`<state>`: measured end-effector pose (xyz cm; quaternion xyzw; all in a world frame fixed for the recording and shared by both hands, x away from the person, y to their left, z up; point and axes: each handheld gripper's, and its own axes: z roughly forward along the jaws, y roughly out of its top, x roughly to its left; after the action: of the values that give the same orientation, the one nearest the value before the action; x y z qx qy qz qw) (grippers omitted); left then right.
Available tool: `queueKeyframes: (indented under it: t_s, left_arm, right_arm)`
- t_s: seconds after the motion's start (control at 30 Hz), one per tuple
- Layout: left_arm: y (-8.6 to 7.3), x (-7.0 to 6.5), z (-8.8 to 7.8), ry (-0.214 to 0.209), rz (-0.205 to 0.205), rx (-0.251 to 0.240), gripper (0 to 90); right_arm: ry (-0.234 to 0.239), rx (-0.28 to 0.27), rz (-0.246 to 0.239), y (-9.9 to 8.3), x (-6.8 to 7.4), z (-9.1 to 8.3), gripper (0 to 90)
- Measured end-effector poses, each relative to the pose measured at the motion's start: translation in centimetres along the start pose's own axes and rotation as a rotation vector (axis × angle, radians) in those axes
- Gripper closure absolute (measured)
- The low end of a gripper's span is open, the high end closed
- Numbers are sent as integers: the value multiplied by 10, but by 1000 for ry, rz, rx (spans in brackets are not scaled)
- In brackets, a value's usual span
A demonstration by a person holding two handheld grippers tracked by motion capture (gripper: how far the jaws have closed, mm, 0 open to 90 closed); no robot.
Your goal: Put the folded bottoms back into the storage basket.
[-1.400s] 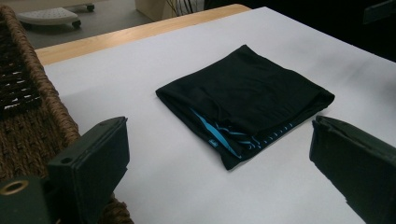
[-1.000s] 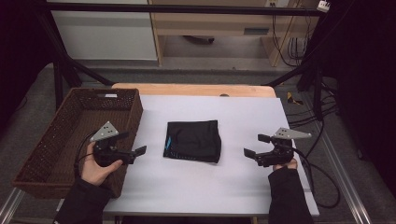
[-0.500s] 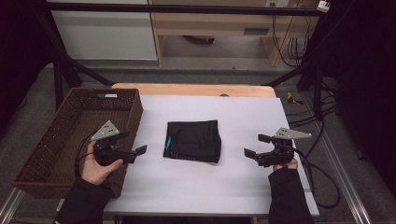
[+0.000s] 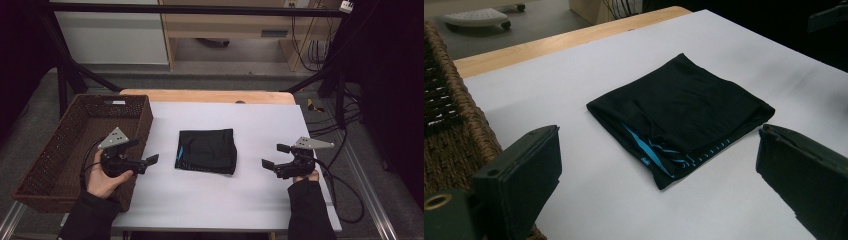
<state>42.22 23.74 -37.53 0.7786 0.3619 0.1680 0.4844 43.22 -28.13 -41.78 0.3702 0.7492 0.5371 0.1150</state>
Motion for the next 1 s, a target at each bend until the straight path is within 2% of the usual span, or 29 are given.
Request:
queueKeyframes:
  t_s: [0.73,1.0]
  left_arm:
    - [17,-11,1,19,8,18,43]
    - [30,-20,3,20,19,8,43]
  right_arm:
    - [-5,2,-1,0,1,-1,35]
    - [-4,4,-2,0,1,0,35]
